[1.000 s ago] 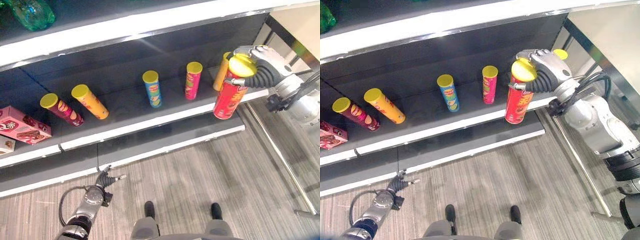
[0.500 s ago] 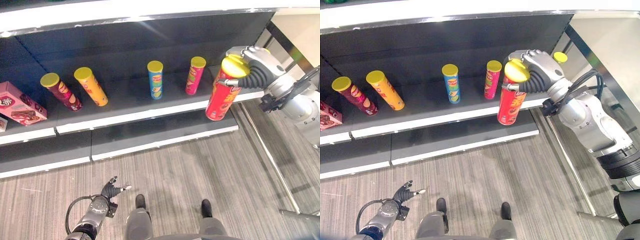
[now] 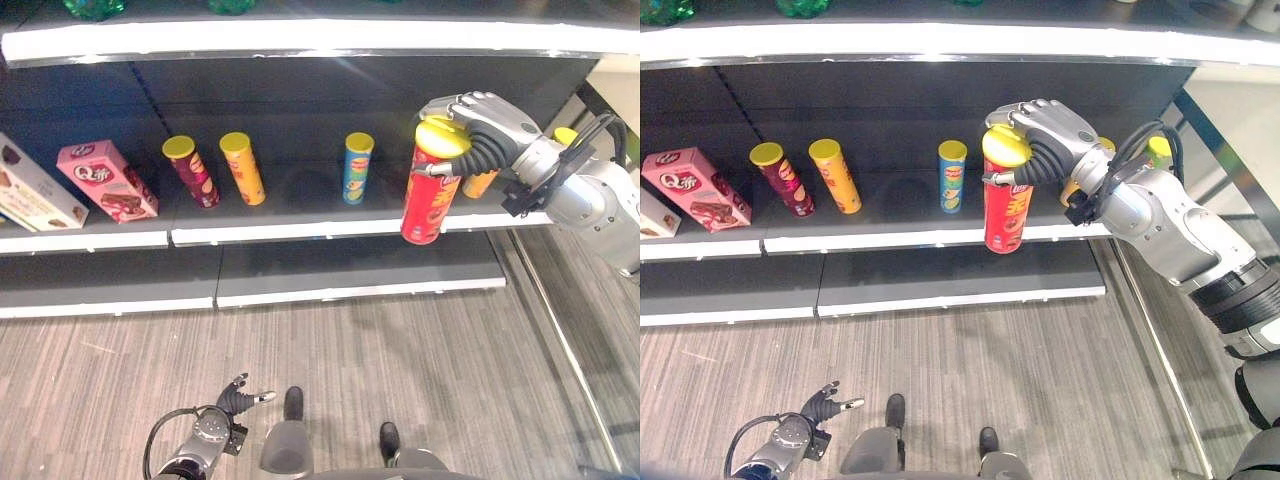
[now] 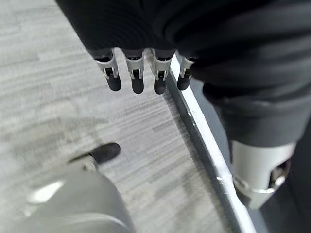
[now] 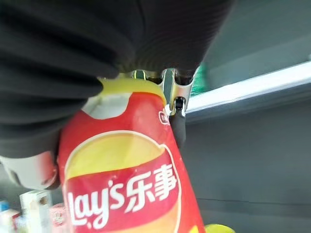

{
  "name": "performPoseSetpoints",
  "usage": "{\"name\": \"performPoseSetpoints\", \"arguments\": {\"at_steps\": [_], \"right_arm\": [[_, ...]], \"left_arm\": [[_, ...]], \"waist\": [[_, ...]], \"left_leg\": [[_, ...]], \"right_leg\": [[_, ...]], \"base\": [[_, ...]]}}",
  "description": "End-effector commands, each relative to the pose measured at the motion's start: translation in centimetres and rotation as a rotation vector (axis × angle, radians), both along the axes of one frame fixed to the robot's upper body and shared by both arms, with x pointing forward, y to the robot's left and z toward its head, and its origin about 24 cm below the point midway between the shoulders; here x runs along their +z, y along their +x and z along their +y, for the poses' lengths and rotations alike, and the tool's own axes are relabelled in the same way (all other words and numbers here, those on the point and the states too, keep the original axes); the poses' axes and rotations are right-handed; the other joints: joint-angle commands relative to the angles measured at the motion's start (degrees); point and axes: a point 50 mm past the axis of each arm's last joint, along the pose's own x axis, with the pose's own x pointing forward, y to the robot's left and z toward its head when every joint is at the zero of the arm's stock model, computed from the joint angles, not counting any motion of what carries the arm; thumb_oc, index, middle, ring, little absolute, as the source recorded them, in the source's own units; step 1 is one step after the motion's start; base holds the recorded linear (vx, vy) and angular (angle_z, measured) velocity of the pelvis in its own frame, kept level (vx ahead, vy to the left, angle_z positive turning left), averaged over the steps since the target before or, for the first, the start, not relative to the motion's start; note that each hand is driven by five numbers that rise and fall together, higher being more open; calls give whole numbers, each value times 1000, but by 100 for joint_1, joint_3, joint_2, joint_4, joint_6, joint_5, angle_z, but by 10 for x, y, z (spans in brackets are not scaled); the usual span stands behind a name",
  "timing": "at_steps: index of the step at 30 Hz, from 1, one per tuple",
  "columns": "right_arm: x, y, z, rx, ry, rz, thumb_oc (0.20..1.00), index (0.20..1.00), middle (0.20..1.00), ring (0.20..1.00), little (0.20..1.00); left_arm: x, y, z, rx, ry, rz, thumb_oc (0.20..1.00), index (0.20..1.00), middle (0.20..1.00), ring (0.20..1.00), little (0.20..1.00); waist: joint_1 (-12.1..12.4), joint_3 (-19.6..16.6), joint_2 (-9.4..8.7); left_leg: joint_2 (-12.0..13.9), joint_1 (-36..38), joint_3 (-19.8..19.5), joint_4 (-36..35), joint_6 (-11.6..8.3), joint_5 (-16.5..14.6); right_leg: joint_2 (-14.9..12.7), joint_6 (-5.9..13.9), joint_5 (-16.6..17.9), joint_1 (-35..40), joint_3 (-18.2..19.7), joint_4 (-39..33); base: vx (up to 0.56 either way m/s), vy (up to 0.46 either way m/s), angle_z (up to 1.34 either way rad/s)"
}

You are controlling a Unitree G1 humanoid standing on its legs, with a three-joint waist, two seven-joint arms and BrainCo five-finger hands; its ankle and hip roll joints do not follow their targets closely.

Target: Put the goods on the table back onto the shelves and tidy them up.

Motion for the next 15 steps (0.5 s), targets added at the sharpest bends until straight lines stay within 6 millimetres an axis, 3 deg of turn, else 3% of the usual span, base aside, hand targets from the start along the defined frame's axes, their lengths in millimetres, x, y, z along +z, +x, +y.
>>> {"name": "performPoseSetpoints", "arguments": {"at_steps": [1, 3, 4, 6, 7, 8, 13, 14, 15], "right_arm": [[42, -12, -1, 25, 95, -152, 200, 200, 200, 200, 200], [41, -14, -4, 13, 79, -154, 200, 200, 200, 200, 200], [41, -14, -5, 12, 79, -153, 200, 200, 200, 200, 200], [32, -10, -13, -24, 96, -134, 200, 200, 200, 200, 200], [32, -11, -14, -24, 97, -134, 200, 200, 200, 200, 200], [25, -8, -18, -50, 101, -112, 200, 200, 200, 200, 200], [18, -7, -20, -59, 106, -96, 200, 200, 200, 200, 200], [13, -6, -18, -53, 108, -84, 200, 200, 200, 200, 200], [5, -4, -19, -65, 126, -66, 200, 200, 200, 200, 200]], "left_arm": [[5, 4, 17, 0, 53, -12, 1000, 1000, 1000, 1000, 1000], [4, 3, 17, -15, 68, -1, 1000, 1000, 1000, 1000, 1000], [4, 3, 17, -16, 68, -1, 1000, 1000, 1000, 1000, 1000], [7, 6, 21, -48, 112, -6, 1000, 1000, 1000, 1000, 1000], [7, 6, 21, -49, 113, -5, 1000, 1000, 1000, 1000, 1000], [9, 7, 23, -73, 134, -9, 1000, 1000, 1000, 1000, 1000], [9, 7, 25, -84, 153, -8, 1000, 1000, 1000, 1000, 1000], [12, 7, 29, -84, 166, -21, 1000, 1000, 1000, 1000, 1000], [12, 4, 33, -45, 146, -23, 1000, 1000, 1000, 1000, 1000]], "waist": [[-14, -136, -12], [-42, -177, 13], [-57, -189, 10], [-110, -283, 96], [-110, -289, 90], [-157, -321, 160], [-151, -338, 176], [-80, -347, 276], [-114, -449, 371]], "left_leg": [[154, 278, 717, 656, -437, -1202], [522, 179, 644, 485, -605, -931], [517, 167, 624, 477, -611, -923], [1228, 41, 420, 8, -851, -359], [1227, 48, 417, -11, -856, -348], [1524, 81, 355, -125, -967, -132], [1635, 139, 297, -165, -1043, -69], [1631, 118, 35, -52, -1122, 85], [1468, 244, 245, -33, -1122, -363]], "right_leg": [[224, 259, 111, -127, -158, -219], [35, 346, 35, -129, -244, -200], [34, 344, 23, -136, -266, -192], [-333, 488, -201, -260, -247, 32], [-332, 485, -217, -267, -252, 51], [-550, 554, -254, -310, -189, 145], [-674, 602, -254, -318, -160, 177], [-855, 693, -181, -272, -135, 124], [-1240, 887, 118, -163, -216, -157]], "base": [[18, 155, 128], [17, 180, 33], [33, 197, 10], [89, 349, 18], [103, 468, 35], [48, 250, 27], [30, 194, -3], [82, 691, 0], [76, 800, -8]]}}
